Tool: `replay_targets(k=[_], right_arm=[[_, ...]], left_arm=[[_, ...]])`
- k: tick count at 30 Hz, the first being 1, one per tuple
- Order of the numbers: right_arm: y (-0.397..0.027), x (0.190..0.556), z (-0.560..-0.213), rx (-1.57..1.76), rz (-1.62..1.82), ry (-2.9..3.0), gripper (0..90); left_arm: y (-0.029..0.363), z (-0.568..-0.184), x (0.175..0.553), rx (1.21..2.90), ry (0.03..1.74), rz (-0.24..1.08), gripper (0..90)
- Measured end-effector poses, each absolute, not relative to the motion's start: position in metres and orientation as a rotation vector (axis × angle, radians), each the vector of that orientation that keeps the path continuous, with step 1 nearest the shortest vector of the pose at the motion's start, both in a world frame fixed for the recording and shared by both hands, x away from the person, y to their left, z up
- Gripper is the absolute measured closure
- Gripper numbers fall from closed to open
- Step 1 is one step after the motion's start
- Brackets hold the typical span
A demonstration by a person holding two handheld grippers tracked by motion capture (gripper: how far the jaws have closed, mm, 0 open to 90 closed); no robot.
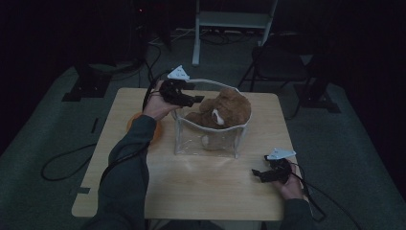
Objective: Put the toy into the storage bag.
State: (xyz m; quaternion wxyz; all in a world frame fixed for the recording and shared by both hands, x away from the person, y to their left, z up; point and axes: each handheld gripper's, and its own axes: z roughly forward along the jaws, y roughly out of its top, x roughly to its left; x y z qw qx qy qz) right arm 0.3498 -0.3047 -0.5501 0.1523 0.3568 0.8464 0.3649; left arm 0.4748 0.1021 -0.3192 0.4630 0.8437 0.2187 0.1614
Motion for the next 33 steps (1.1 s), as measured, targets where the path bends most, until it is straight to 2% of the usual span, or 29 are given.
replay_targets(k=[22, 33], right_arm=[[-0.305, 0.350, -0.550, 1.025, 1.046, 2.429, 11.7], [-0.305, 0.350, -0.550, 1.025, 1.046, 2.430, 11.7]], left_arm=[[0.133, -0.320, 0.476, 2.050, 0.603, 0.321, 35.7], [0.143, -0.319, 0.475, 2.051, 0.632, 0.315, 40.5]])
